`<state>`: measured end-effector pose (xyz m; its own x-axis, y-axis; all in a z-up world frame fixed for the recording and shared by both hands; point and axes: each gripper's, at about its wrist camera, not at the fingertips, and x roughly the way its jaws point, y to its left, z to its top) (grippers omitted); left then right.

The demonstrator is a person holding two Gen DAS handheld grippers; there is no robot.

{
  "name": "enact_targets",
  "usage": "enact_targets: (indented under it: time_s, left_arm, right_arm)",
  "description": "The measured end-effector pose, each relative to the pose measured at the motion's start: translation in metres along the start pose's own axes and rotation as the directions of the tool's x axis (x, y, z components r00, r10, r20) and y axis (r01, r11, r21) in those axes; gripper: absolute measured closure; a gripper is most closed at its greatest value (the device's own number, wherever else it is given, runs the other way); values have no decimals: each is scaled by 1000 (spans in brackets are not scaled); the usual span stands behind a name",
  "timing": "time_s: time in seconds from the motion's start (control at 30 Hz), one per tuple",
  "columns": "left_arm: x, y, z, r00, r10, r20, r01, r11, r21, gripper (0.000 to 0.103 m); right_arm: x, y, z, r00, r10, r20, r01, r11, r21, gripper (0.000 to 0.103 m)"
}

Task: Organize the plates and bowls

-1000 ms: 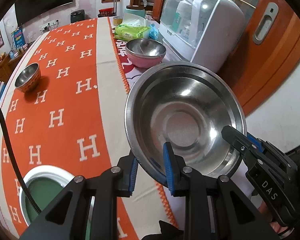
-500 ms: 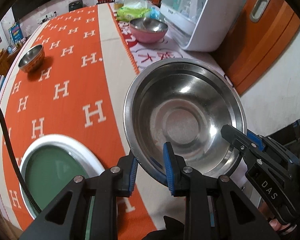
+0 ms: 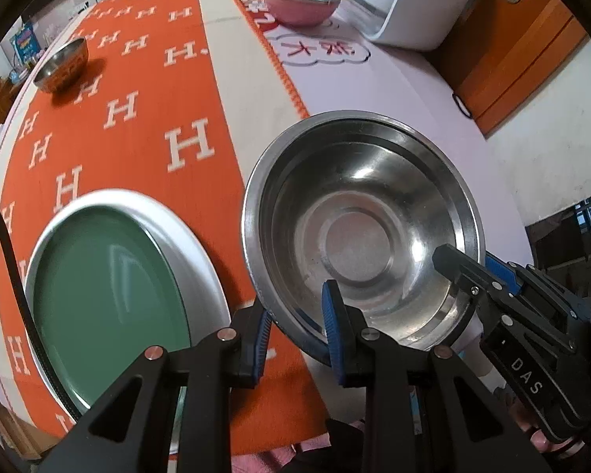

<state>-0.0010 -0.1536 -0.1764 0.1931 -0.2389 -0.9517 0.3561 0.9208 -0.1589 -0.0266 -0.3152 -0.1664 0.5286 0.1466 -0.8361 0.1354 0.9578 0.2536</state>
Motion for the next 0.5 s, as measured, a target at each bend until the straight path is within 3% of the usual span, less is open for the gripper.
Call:
enact_targets:
  time_s: [0.5]
  left_arm:
    - [18, 4, -17, 998, 23, -62, -24, 1000, -13, 79]
  right_arm:
    - [14, 5, -20, 997, -4, -73, 3, 1000, -15, 79]
